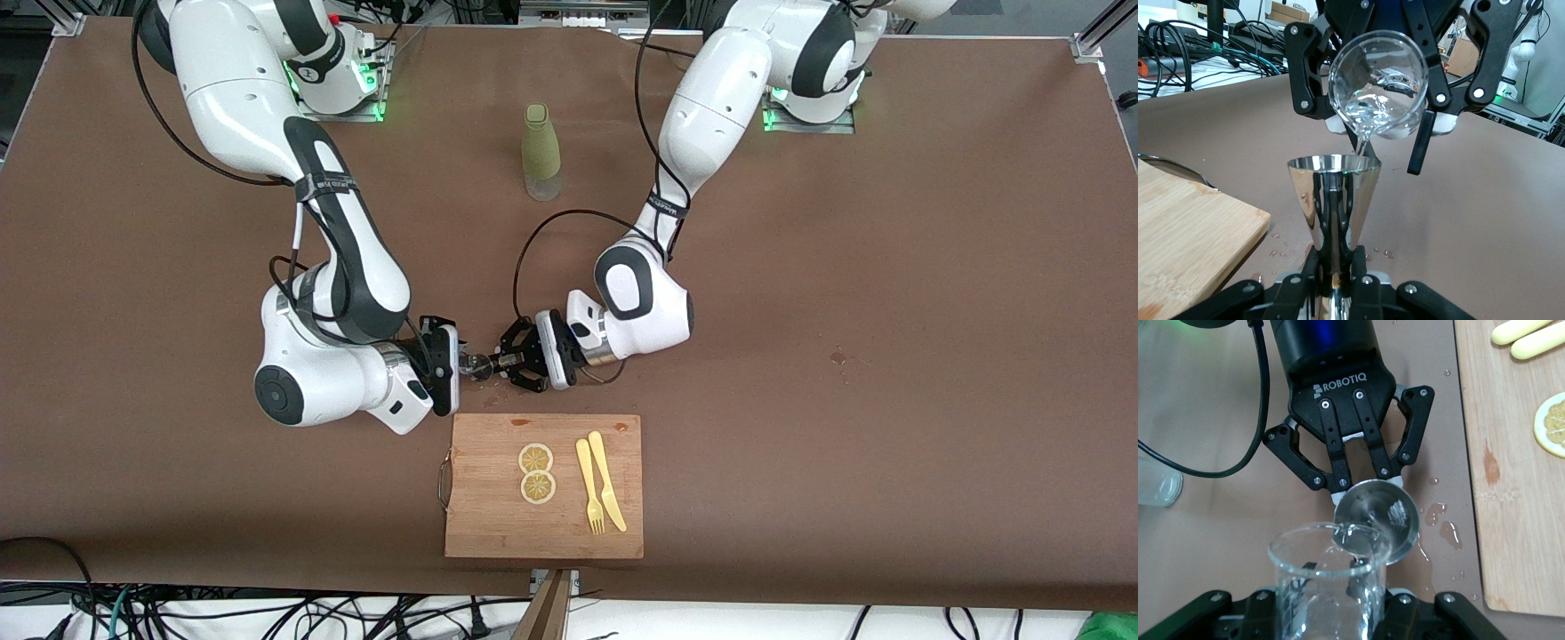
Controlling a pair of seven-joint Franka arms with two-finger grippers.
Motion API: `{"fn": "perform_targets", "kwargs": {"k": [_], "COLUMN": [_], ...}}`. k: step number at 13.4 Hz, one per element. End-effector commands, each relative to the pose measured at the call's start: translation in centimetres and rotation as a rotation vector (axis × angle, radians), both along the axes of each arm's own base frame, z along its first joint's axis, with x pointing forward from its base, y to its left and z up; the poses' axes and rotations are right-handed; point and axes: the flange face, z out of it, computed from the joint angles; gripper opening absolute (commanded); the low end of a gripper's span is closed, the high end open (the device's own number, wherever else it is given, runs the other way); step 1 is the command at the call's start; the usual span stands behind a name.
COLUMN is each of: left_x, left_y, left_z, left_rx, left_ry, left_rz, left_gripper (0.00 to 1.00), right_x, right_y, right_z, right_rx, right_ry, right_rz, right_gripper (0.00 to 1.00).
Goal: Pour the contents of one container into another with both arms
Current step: 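Tilt the glass with the right gripper, pouring into the jigger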
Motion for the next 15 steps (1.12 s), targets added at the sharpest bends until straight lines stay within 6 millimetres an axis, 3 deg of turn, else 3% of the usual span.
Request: {"fn": "perform_targets", "kwargs": {"k": [1, 8, 11, 15], "left_x": [0.4, 0.5, 0.6, 0.7], "left_y": [-0.4, -0.4, -0.2, -0.1], "left_z": [0.2, 0.3, 0.2, 0.2], "left_rx": [-0.024, -0.027, -0.028, -0.029], "left_ry": [-0.005, -0.007, -0.008, -0.009], "left_rz": [0.020, 0.020, 0.019, 0.015], "left_gripper": [0.00, 0.00, 0.00, 0.00], "right_x": [-0.6, -0.7, -0.2, 0.6], "right_y": [0.9, 0.9, -0.2, -1.4], "right_z": [0.9, 0.8, 0.7, 1.2], "right_rx": [-0.032, -0.034, 0.006, 0.174], "right_ry": [0.000, -0.019, -0.038, -0.035], "right_rz": [0.019, 0.064, 0.109, 0.081], "right_gripper": [0.32, 0.33, 0.33, 0.33]}}
